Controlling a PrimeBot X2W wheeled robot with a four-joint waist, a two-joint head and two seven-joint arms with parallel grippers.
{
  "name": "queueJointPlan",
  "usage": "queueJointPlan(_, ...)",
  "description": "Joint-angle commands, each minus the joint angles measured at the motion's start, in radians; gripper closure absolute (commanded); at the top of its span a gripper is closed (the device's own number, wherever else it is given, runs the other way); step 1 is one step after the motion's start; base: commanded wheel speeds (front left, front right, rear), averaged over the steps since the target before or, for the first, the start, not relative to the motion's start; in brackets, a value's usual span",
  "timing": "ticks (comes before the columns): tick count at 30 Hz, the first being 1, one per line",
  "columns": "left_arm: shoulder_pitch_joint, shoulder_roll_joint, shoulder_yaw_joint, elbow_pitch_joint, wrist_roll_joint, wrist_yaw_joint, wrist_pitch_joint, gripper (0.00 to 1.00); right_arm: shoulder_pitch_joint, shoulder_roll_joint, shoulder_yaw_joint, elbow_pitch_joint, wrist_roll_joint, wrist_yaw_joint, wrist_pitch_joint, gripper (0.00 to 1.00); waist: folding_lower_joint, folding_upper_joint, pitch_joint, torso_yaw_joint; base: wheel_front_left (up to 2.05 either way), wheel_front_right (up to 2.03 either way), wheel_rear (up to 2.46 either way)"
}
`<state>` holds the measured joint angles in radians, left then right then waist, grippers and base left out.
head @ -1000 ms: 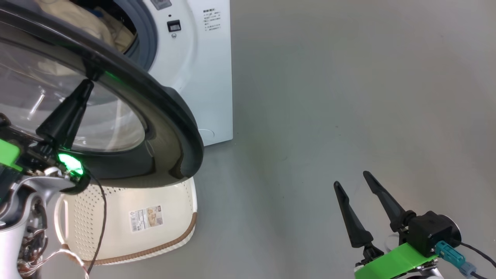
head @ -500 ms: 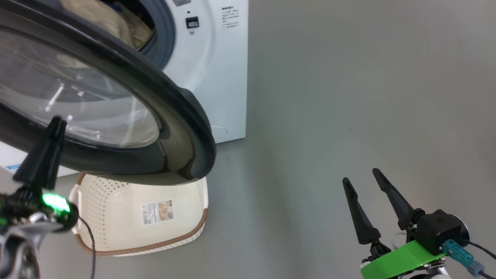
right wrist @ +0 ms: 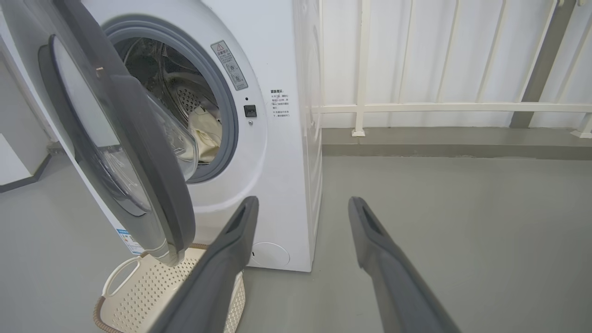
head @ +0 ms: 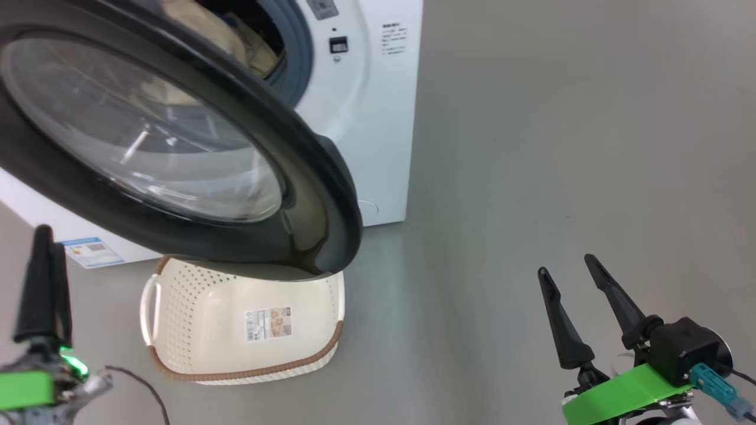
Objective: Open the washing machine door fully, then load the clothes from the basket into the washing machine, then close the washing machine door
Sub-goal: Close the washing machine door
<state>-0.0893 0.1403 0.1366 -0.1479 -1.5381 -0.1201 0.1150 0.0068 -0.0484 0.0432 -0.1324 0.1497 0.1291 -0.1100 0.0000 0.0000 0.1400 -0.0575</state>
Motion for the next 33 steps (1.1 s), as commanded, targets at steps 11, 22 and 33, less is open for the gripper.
queueJointPlan(11, 0.129, 0.107, -0.16, -0.1, 0.926, 0.142, -0.293, 0.0, 0.03, -0.002, 0.006, -0.039, -0.023, 0.002, 0.013, 0.0, 0.0, 0.0, -0.053, 0.025, 0.0, 0.0, 0.0)
queueJointPlan(22, 0.221, 0.138, -0.272, -0.03, 1.22, 0.296, -0.265, 0.0, 0.071, -0.002, -0.01, -0.017, -0.047, 0.002, 0.022, 0.0, 0.0, 0.0, -0.107, 0.025, 0.0, 0.0, 0.0)
queueJointPlan(33, 0.252, 0.125, -0.283, 0.001, 1.218, 0.314, -0.273, 0.0, 0.097, -0.002, -0.02, -0.008, -0.061, 0.002, 0.03, 0.0, 0.0, 0.0, -0.141, 0.027, 0.0, 0.0, 0.0)
